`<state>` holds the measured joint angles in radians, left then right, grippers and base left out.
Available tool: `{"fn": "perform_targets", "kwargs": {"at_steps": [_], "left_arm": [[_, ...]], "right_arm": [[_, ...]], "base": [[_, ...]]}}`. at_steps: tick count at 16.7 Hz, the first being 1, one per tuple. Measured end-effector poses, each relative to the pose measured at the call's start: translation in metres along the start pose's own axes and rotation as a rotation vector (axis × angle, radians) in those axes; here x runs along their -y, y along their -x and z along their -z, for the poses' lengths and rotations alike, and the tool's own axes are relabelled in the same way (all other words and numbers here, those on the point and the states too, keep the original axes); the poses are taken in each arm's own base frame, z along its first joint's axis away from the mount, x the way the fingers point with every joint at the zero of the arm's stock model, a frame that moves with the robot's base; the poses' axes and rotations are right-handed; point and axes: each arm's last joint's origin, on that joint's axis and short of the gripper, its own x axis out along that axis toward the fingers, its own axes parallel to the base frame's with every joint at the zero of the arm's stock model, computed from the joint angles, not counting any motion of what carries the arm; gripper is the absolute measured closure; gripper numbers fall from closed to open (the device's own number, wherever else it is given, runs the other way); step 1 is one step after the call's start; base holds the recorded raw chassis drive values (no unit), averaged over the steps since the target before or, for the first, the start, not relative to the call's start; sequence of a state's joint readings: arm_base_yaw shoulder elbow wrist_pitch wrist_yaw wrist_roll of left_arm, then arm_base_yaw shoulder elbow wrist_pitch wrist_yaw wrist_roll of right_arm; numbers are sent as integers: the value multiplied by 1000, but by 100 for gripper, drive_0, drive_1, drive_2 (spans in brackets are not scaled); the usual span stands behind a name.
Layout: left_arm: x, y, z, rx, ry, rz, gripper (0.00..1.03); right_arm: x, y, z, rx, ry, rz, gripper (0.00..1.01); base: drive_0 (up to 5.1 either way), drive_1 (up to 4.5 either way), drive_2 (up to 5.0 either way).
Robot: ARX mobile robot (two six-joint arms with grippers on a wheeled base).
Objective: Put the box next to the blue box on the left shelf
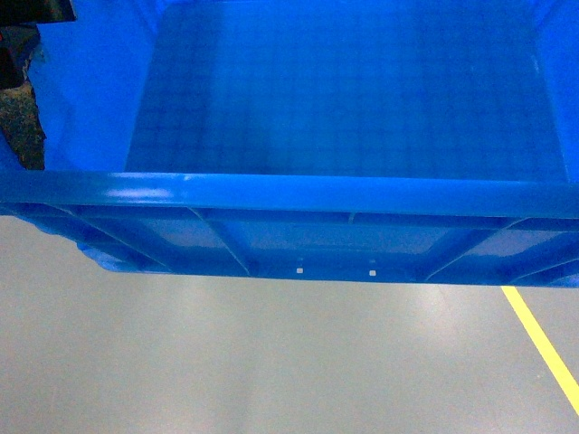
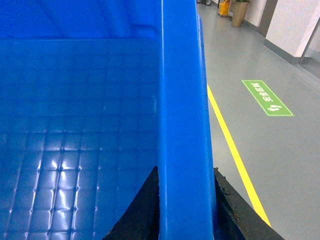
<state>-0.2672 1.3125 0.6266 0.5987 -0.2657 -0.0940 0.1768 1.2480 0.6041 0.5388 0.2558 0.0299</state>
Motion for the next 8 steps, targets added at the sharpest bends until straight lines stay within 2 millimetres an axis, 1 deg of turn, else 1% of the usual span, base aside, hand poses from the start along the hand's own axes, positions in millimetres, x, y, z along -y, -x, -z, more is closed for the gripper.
{"fn": "perform_targets", "kwargs": {"at_steps": [4, 8], "left_arm": [[0, 0, 0, -1, 0, 3, 84], [0, 0, 0, 0, 0, 4, 84]], "right_arm": [[0, 0, 0, -4, 1, 1, 79], [0, 0, 0, -2, 0, 2, 79]], "base": [[-161, -161, -161], [14, 422, -393]]}}
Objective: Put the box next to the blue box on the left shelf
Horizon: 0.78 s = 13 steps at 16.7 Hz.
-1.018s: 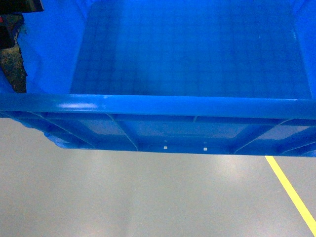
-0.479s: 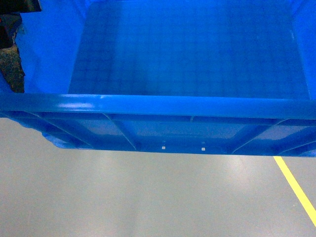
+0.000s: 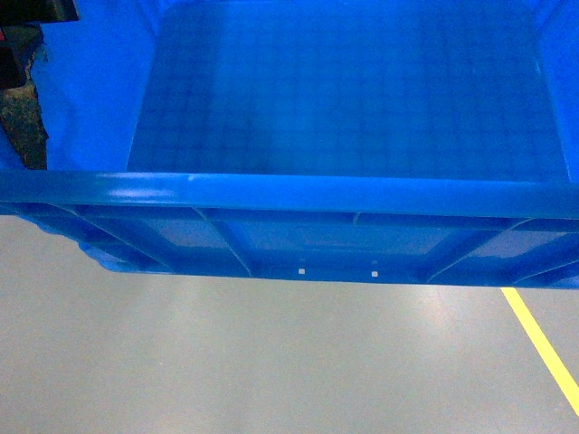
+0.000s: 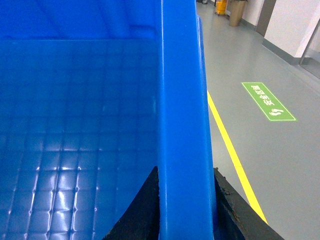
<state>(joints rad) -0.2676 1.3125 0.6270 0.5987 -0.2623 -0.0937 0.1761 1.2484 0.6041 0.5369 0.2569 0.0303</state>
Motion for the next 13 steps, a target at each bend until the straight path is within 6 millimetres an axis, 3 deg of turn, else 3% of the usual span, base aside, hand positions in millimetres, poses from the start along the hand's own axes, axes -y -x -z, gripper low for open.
{"fn": "perform_targets", "kwargs": {"at_steps": [13], "left_arm": [[0, 0, 0, 0, 0, 0, 84]], "right_arm": [[0, 0, 0, 2, 0, 0, 79]], "base": [[8, 420, -404]]}}
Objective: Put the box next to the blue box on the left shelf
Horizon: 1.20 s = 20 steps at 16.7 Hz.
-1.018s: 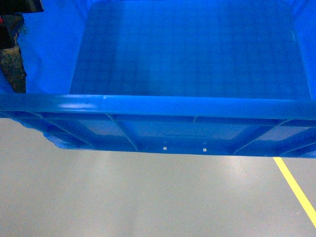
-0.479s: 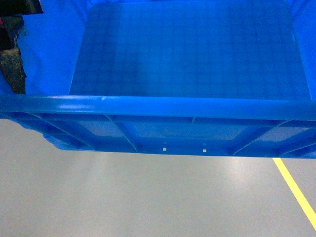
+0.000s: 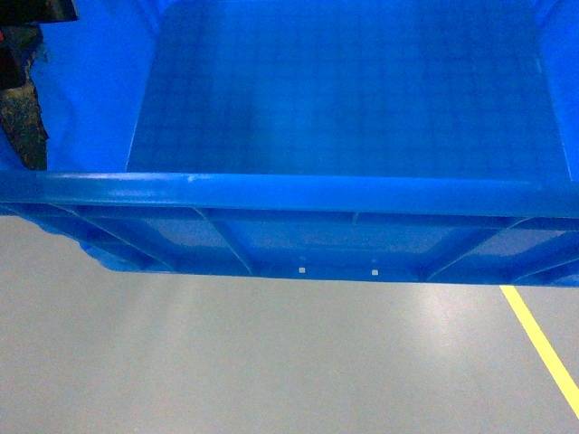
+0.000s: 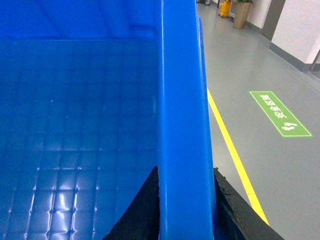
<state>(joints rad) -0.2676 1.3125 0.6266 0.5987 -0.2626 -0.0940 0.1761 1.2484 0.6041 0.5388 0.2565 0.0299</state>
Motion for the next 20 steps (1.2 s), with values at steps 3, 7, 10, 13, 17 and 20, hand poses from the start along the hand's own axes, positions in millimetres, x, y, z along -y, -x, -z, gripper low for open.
{"fn": "perform_targets", "kwargs": {"at_steps": [3, 7, 10, 13, 17, 20], "left_arm": [[0, 0, 0, -4, -1, 0, 84], [0, 0, 0, -1, 0, 0, 85], [0, 0, 0, -1, 0, 0, 85], [0, 0, 0, 1, 0, 0, 85], [0, 0, 0, -2, 0, 1, 85], [0, 0, 0, -2, 0, 1, 85]], "right_arm": [[0, 0, 0, -3, 1, 0, 79], [0, 0, 0, -3, 1, -1, 79], [0, 0, 0, -1, 1, 0, 79], [0, 0, 0, 0, 0, 0, 79], [0, 0, 0, -2, 1, 0, 79], [0, 0, 0, -3, 1, 0, 79]], "base": [[-6, 406, -418], [-10, 403, -422], [-2, 411, -414], [1, 413, -411], [-2, 410, -414], [-5, 408, -419]]}}
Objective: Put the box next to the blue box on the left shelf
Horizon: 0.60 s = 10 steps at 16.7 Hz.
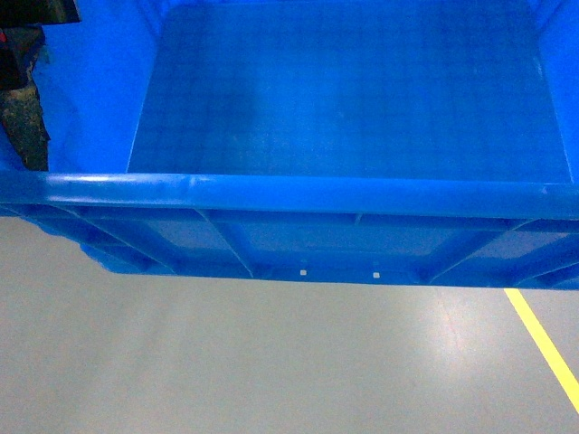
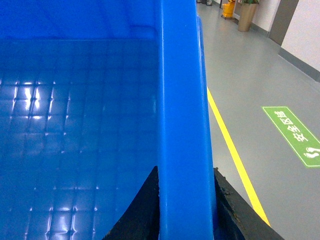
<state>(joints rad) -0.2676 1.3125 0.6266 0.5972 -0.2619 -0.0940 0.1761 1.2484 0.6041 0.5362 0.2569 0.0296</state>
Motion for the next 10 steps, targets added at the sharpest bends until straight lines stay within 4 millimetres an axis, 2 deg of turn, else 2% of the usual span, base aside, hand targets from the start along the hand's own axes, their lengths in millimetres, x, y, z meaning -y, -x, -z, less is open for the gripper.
{"fn": "perform_targets", "kwargs": {"at_steps": [10], "left_arm": [[0, 0, 0, 1, 0, 0, 85]], "right_arm": [[0, 0, 0, 1, 0, 1, 79]], "base": [[1, 415, -412]]}}
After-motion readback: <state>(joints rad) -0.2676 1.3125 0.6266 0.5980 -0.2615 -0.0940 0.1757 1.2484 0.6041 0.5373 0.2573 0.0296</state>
